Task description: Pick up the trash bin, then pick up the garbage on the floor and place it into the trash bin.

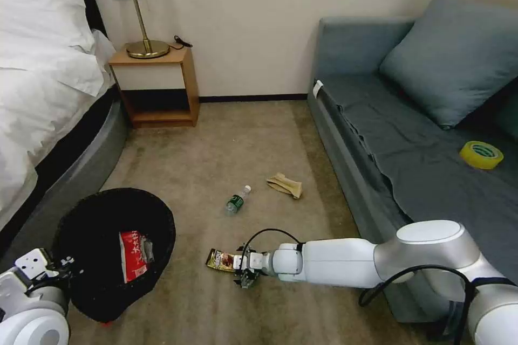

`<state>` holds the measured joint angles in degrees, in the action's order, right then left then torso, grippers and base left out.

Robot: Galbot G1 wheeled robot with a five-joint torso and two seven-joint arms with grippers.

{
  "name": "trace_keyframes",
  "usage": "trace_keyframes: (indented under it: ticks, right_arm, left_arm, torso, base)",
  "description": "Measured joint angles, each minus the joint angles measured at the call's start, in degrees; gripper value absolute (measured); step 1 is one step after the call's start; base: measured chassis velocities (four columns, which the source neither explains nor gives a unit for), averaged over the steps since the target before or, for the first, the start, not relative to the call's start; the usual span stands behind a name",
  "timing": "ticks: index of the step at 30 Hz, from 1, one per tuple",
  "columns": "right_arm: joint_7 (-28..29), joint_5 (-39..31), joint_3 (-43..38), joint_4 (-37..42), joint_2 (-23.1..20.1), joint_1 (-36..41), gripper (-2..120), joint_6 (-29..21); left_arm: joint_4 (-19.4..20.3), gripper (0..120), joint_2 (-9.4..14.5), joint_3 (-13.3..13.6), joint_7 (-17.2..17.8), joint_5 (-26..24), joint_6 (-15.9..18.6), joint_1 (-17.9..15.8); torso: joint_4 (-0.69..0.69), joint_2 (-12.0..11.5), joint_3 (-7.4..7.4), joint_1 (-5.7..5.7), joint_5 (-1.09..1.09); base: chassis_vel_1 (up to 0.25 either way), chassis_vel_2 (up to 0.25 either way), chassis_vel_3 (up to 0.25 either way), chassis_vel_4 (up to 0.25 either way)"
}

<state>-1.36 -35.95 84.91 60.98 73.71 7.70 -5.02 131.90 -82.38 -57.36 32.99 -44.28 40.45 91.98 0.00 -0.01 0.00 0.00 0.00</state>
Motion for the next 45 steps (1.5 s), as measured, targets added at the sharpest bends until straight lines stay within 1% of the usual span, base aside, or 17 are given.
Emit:
trace_keyframes:
  ticks: [11,13,14,16,19,20,22,24,26,28,29,33,34,38,39,41,45]
  right_arm:
    - [-0.3,1.5,-0.7,-2.0,0.1,1.3,100,1.7]
    - [-0.3,1.6,-0.8,-2.2,0.2,1.5,98,1.9]
    - [-0.3,1.7,-0.9,-2.4,0.3,1.7,94,2.0]
    - [-0.3,1.8,-1.0,-2.5,0.4,1.8,93,2.1]
    - [-0.3,2.3,-1.2,-3.7,0.8,2.3,81,3.0]
    - [-0.3,2.3,-1.2,-3.7,0.8,2.3,81,3.0]
    - [-0.3,2.6,-1.3,-4.2,0.9,2.5,73,3.5]
    - [-0.5,2.7,-1.3,-4.6,1.0,2.7,62,3.7]
    - [-0.7,2.8,-1.3,-4.7,1.0,2.7,60,3.8]
    - [-1.0,3.1,-1.3,-5.2,1.1,3.0,49,4.2]
    - [-1.0,3.1,-1.3,-5.2,1.1,3.0,49,4.2]
    - [-1.5,3.5,-1.3,-5.9,1.2,3.3,35,4.9]
    - [-1.5,3.5,-1.3,-5.9,1.2,3.3,35,4.9]
    - [-2.1,4.1,-1.4,-7.1,1.4,3.8,18,5.7]
    - [-2.1,4.1,-1.4,-7.1,1.4,3.8,18,5.7]
    - [-2.3,4.3,-1.4,-7.6,1.6,4.1,9,6.0]
    - [-2.4,4.6,-1.7,-8.3,1.9,4.6,3,6.2]
  left_arm:
    - [0.0,1,-0.2,0.4,0.1,0.2,0.0,-0.2]
    - [0.0,1,-0.2,0.6,0.1,0.3,0.0,-0.3]
    - [0.0,1,-0.2,0.7,0.1,0.4,0.0,-0.4]
    - [0.0,1,-0.2,0.8,0.1,0.5,0.0,-0.4]
    - [-0.1,1,-0.3,1.1,0.1,0.7,0.0,-0.4]
    - [-0.1,1,-0.3,1.1,0.1,0.7,0.0,-0.4]
    - [-0.1,1,-0.3,1.2,0.1,0.8,0.0,-0.4]
    - [-0.1,1,-0.4,1.4,0.2,0.9,0.0,-0.5]
    - [-0.1,1,-0.4,1.4,0.2,0.9,0.0,-0.5]
    - [-0.1,1,-0.4,1.5,0.2,0.9,0.0,-0.5]
    - [-0.1,1,-0.4,1.5,0.2,0.9,0.0,-0.5]
    - [-0.2,1,-0.4,1.7,0.2,1.1,0.0,-0.6]
    - [-0.2,1,-0.4,1.7,0.2,1.1,0.0,-0.6]
    - [-0.3,1,-0.4,2.0,0.2,1.3,-0.1,-0.7]
    - [-0.3,1,-0.4,2.0,0.2,1.3,-0.1,-0.7]
    - [-0.4,1,-0.5,2.1,0.2,1.4,-0.1,-0.6]
    - [-0.6,1,-0.6,2.1,0.1,1.6,-0.3,-0.5]
  torso:
    - [0.00,0.0,0.00,0.00,0.01]
    - [0.00,0.0,0.00,0.00,0.00]
    - [0.00,0.0,0.00,0.00,0.00]
    - [0.00,0.0,0.00,0.00,0.00]
    - [0.00,0.0,0.00,-0.01,0.00]
    - [0.00,0.0,0.00,-0.01,0.00]
    - [0.00,0.0,0.00,0.00,0.00]
    - [0.00,0.0,0.00,0.00,0.00]
    - [0.00,0.0,0.00,0.00,0.00]
    - [0.00,0.0,0.00,0.00,0.01]
    - [0.00,0.0,0.00,0.00,0.01]
    - [0.00,0.0,0.00,0.00,0.01]
    - [0.00,0.0,0.00,0.00,0.01]
    - [0.00,0.0,0.00,0.00,0.00]
    - [0.00,0.0,0.00,0.00,0.00]
    - [0.00,0.0,0.00,0.00,0.01]
    - [0.00,0.0,0.00,-0.01,0.00]
  base:
    - [0.000,0.000,0.000,0.000]
    - [0.000,0.000,0.000,0.000]
    - [0.000,0.000,0.000,0.000]
    - [0.000,0.000,0.000,0.000]
    - [0.000,0.000,0.000,0.000]
    - [0.000,0.000,0.000,0.000]
    - [0.000,0.000,0.000,0.000]
    - [0.000,0.000,0.000,0.000]
    - [0.000,0.000,0.000,0.000]
    - [0.000,0.000,0.000,0.000]
    - [0.000,0.000,0.000,0.000]
    - [0.000,0.000,0.000,0.000]
    - [0.000,0.000,0.000,0.000]
    - [0.000,0.000,0.000,0.000]
    - [0.000,0.000,0.000,0.000]
    - [0.000,0.000,0.000,0.000]
    - [0.000,0.000,0.000,0.000]
